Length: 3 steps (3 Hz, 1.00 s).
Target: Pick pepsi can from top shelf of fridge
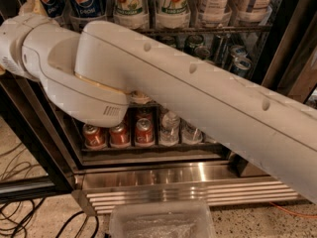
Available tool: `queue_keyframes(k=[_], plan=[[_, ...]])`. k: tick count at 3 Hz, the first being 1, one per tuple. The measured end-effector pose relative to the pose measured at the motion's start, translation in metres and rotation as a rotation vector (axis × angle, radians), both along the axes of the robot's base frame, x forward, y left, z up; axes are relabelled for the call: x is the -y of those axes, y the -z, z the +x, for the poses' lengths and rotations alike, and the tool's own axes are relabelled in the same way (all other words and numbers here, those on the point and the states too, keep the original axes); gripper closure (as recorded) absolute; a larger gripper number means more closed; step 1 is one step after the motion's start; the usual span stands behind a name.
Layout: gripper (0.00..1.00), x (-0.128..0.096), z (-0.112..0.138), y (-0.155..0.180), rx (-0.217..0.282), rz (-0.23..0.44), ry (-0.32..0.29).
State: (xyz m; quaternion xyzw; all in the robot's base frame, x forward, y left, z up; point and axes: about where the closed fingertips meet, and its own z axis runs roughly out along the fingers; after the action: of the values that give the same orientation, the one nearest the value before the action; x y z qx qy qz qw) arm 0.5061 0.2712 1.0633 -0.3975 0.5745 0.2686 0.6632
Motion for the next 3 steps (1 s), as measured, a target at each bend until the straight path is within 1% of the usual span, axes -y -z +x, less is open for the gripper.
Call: queue_keyframes(k=[1,2,3], plan=[[0.0,-0.006,0.013,0.002,0.008,-0.042,0.051],[0.0,0.001,0.025,-0.005,0.011,-0.064,0.169],[0.0,0.006,0.024,0.004,-0.001,-0.058,0.286]])
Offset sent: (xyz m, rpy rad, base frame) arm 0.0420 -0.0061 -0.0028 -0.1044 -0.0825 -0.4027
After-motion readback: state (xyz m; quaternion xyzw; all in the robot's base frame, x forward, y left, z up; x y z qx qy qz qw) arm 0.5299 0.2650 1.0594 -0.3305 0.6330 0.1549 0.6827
